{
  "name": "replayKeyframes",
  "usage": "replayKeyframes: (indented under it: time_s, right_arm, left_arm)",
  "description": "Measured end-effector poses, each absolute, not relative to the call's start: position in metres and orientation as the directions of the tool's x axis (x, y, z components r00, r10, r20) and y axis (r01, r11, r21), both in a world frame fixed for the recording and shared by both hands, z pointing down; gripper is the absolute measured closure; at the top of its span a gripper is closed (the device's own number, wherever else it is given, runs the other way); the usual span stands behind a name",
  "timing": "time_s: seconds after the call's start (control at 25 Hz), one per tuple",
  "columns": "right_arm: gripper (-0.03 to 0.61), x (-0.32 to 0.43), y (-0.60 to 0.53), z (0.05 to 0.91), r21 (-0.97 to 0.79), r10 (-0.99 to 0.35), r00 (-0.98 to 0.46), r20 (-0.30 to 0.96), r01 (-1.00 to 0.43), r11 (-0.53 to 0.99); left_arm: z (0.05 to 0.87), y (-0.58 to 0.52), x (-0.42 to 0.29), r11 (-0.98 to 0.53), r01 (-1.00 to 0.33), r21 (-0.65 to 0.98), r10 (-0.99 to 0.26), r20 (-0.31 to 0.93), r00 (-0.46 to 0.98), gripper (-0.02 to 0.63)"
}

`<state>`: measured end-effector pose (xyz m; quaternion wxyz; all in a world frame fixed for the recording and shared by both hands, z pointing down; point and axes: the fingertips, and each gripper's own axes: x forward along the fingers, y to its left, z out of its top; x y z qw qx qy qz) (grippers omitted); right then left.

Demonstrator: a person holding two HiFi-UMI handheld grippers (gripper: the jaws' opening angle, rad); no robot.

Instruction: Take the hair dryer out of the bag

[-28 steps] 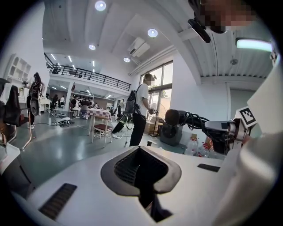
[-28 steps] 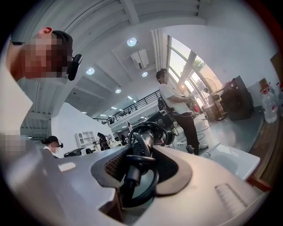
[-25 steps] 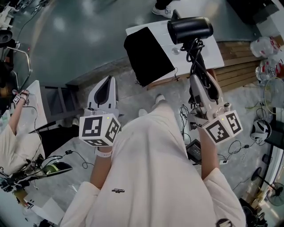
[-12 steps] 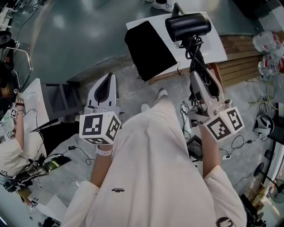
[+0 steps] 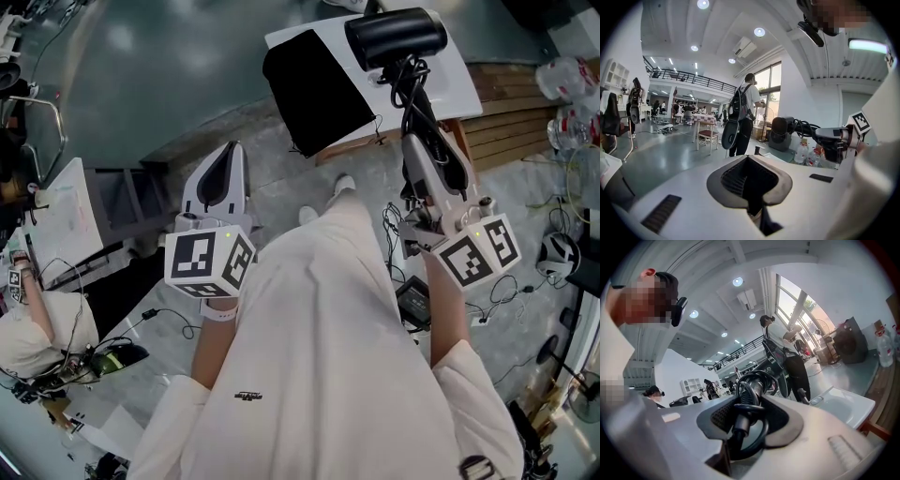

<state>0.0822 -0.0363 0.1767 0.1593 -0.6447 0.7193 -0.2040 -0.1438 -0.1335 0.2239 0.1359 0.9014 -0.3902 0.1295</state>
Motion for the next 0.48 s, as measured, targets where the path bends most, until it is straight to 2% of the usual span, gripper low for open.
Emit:
replayKeyframes:
  time_s: [0.48]
  right_arm:
    - [0.416, 0.0844, -0.0305, 0.1765, -0.511, -0.992, -0.124, 0.039, -0.855, 0.086]
  left_arm:
    - [0.2263, -0.1308, -0.1422, -0.665, -0.732, 0.147, -0.660, 0.344, 0.668, 0.607]
